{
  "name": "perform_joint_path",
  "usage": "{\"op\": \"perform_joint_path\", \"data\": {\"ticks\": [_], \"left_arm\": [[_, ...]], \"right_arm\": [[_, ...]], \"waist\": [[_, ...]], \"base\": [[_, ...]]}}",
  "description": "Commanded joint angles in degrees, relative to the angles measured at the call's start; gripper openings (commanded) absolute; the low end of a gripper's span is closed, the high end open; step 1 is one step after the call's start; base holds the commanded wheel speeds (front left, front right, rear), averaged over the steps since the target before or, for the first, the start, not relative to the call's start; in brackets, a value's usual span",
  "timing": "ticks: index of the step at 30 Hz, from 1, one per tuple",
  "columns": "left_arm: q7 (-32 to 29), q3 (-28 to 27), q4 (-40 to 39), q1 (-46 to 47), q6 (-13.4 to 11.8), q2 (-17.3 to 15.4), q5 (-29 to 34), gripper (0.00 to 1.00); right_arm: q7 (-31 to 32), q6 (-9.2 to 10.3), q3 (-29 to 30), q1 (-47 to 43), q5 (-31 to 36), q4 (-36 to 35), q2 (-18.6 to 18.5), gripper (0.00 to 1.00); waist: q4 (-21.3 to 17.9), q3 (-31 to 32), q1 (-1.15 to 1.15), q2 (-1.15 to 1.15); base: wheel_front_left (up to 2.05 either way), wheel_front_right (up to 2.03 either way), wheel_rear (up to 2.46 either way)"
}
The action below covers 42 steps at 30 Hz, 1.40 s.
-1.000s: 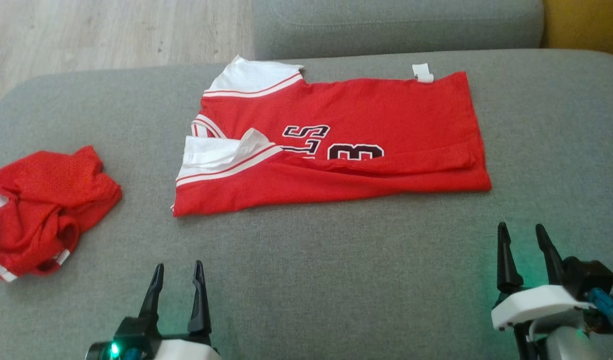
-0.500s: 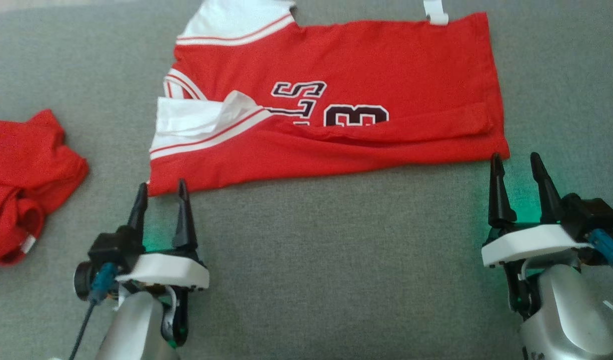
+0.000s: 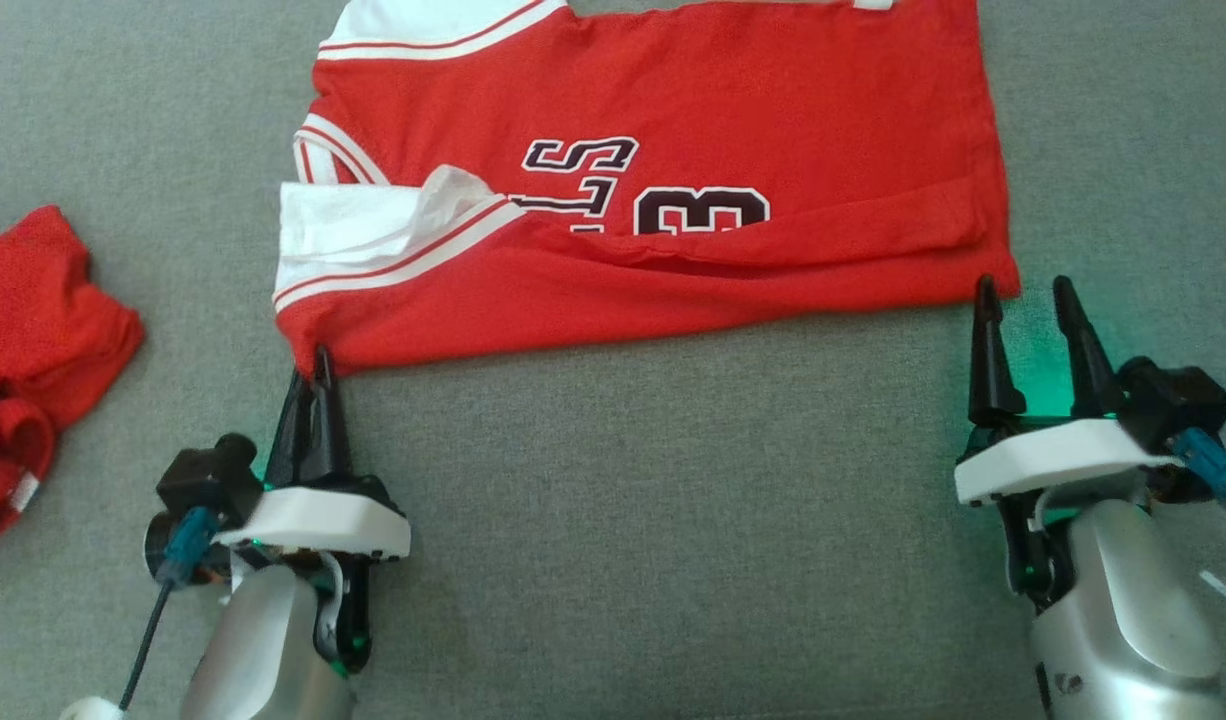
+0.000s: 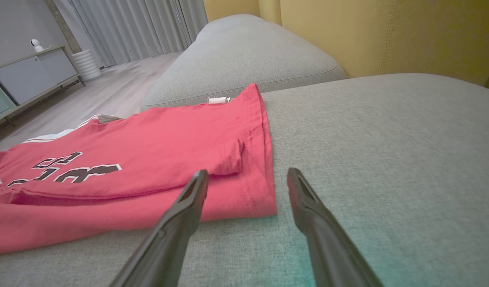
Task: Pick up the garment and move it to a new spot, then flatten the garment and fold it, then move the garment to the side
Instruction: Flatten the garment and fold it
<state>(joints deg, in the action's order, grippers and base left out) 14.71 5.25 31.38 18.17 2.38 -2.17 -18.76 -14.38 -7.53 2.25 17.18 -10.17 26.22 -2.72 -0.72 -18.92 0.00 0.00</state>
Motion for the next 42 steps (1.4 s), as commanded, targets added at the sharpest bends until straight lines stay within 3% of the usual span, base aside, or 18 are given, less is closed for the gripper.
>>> {"op": "perform_joint_path", "data": {"ticks": [1,14,15,18,21,22,23,35,42], "left_arm": [[0.3,-1.5,-1.7,0.9,0.2,-0.7,0.0,0.0],[0.3,0.6,-2.0,0.9,0.9,-0.7,0.3,0.0],[0.3,0.8,-2.0,0.9,0.9,-0.7,0.3,0.0],[0.3,1.1,-2.1,1.1,0.8,-0.7,0.3,0.0],[0.3,1.0,-2.3,1.0,0.8,-0.7,0.3,0.0],[0.3,0.9,-2.4,0.9,0.7,-0.7,0.4,0.0],[0.3,0.9,-2.6,0.8,0.7,-0.7,0.5,0.0],[0.3,-0.3,-4.3,-4.1,0.1,-0.7,0.8,0.0],[0.3,0.7,-6.5,-11.4,0.4,-0.7,1.5,0.0]], "right_arm": [[-0.6,0.04,-1.6,1.5,-0.7,-0.4,-0.2,1.0],[-0.6,0.04,1.0,8.6,0.7,11.5,-0.2,1.0],[-0.6,0.04,0.9,8.9,0.8,11.9,-0.2,0.9],[-0.6,0.04,0.6,9.2,0.9,12.3,-0.2,0.75],[-0.6,0.04,0.3,8.9,0.8,12.2,-0.2,0.35],[-0.6,0.04,0.2,8.8,0.7,12.2,-0.2,0.06],[-0.6,0.04,0.2,8.7,0.5,12.1,-0.2,0.0],[-0.6,0.04,5.4,-0.8,-3.6,2.7,-0.2,0.0],[-0.6,0.04,6.5,-8.6,-4.5,2.7,-0.2,0.0]], "waist": [[0.2,0.0,0.0,0.0],[1.5,-1.0,0.0,0.0],[1.6,-1.1,0.0,0.0],[1.7,-1.3,0.0,0.0],[1.6,-1.4,0.0,0.0],[1.5,-1.3,0.0,0.0],[1.5,-1.3,0.0,0.0],[1.3,3.7,0.0,0.0],[1.0,7.9,0.0,0.0]], "base": [[0.0,0.0,0.0],[0.0,0.0,0.0],[0.0,0.0,0.0],[0.0,0.0,0.0],[0.0,0.0,0.0],[0.0,0.0,0.0],[0.0,0.0,0.0],[0.0,0.0,0.0],[0.0,0.0,0.0]]}}
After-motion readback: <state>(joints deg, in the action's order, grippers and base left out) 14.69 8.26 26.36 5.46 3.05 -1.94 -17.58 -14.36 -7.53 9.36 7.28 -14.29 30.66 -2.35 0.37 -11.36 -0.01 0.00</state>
